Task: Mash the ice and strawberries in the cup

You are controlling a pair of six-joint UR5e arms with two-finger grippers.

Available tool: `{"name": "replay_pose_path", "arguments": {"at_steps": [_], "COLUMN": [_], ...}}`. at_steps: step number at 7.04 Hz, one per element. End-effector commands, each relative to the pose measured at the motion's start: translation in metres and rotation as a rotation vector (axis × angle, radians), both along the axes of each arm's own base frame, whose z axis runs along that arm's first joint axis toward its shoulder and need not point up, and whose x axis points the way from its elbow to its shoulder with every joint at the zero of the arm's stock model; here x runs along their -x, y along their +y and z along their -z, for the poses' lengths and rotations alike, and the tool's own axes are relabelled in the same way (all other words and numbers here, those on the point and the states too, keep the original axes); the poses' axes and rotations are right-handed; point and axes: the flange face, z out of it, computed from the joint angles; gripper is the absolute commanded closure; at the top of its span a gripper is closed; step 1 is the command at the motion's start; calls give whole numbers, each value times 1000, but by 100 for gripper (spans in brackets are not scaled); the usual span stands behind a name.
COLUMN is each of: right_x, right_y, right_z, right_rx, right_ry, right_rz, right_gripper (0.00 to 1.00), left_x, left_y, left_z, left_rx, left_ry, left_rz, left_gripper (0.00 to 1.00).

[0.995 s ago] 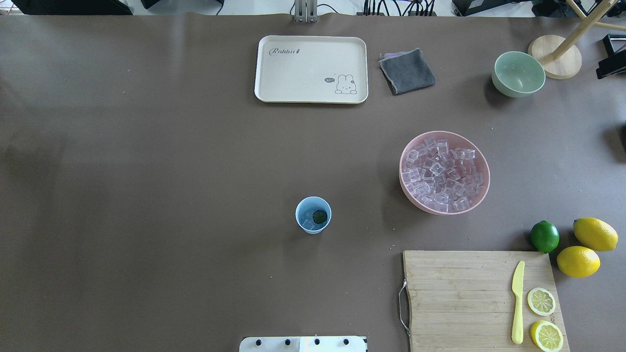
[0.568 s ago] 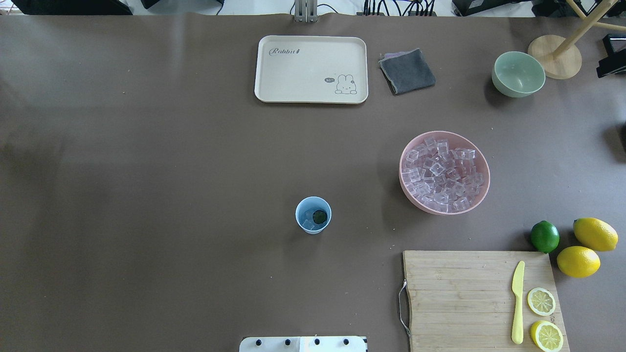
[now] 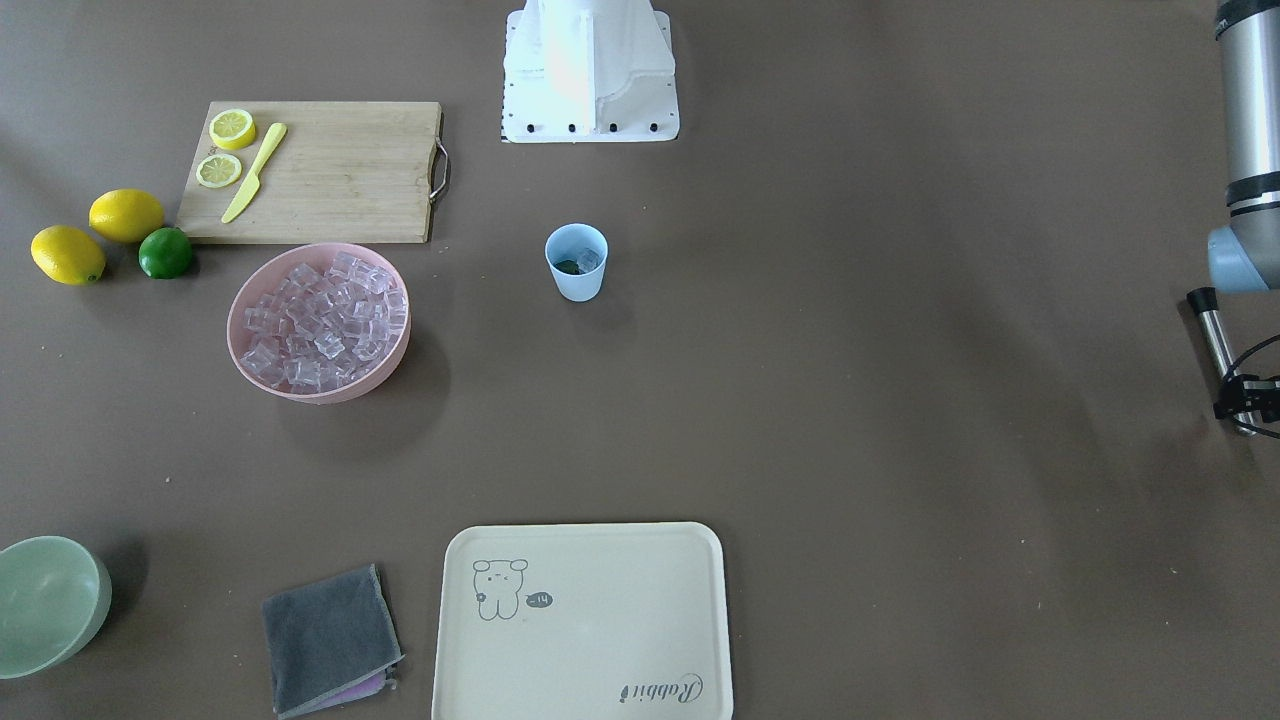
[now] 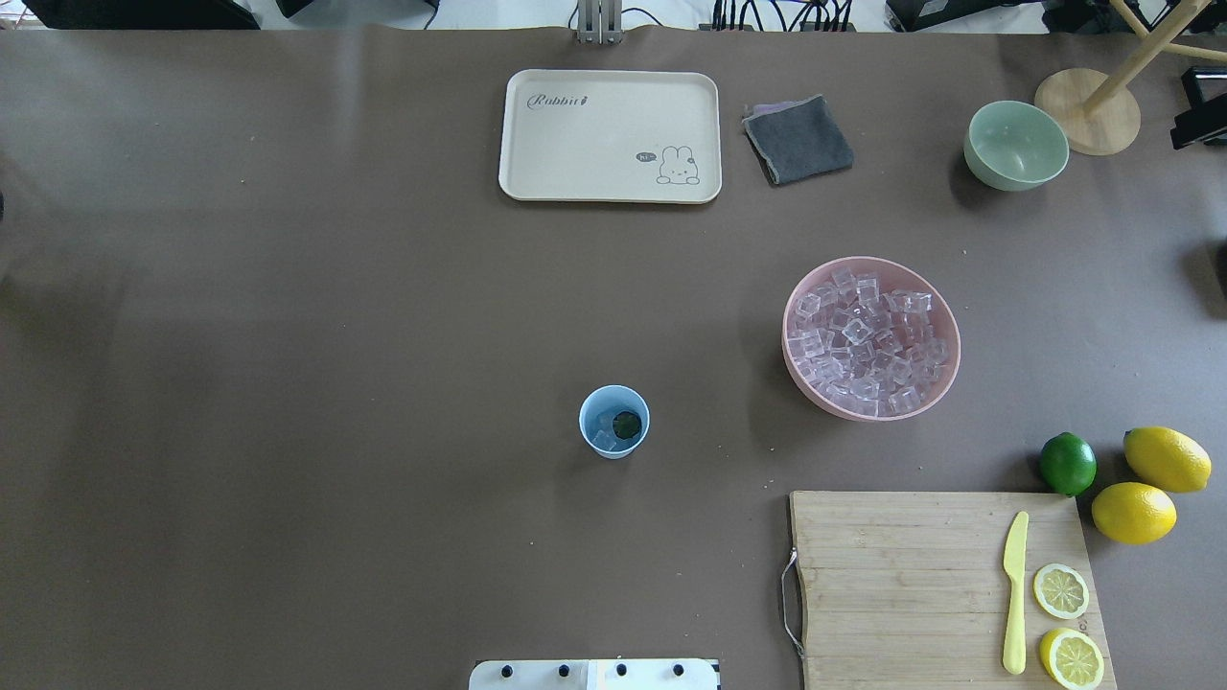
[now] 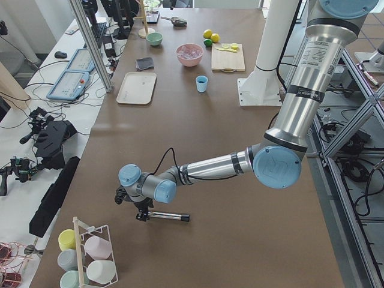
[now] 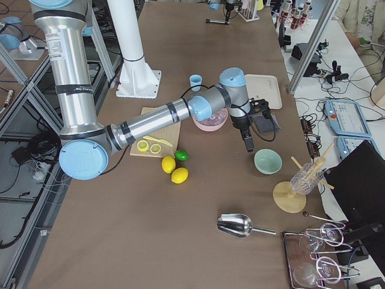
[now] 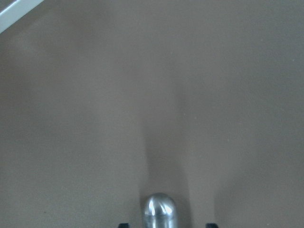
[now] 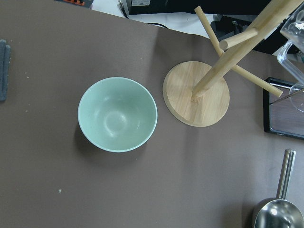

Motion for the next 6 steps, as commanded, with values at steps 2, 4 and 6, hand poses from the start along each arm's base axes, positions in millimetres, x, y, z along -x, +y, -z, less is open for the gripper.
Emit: {"name": "replay_pose_path", "arguments": {"at_steps": [2,4,6], "right_x": [-1,-1,-1], "right_y": [0,-1,-1], "right_z": [0,2,3], "right_rx": [-2,-8,-11], "right_ry": [6,9,11], "right_rz": [-2,-4,-5], "right_gripper": [0,0,0], "left_x": [-1,-1,0], "left_y": [1,3,-1], "left_z": [-2,-4,2], "left_rx": [0,3,-6], "left_ry": [-1,-3,1], "left_rz": [-6,-6,-2], "left_gripper": [50,100,100]}}
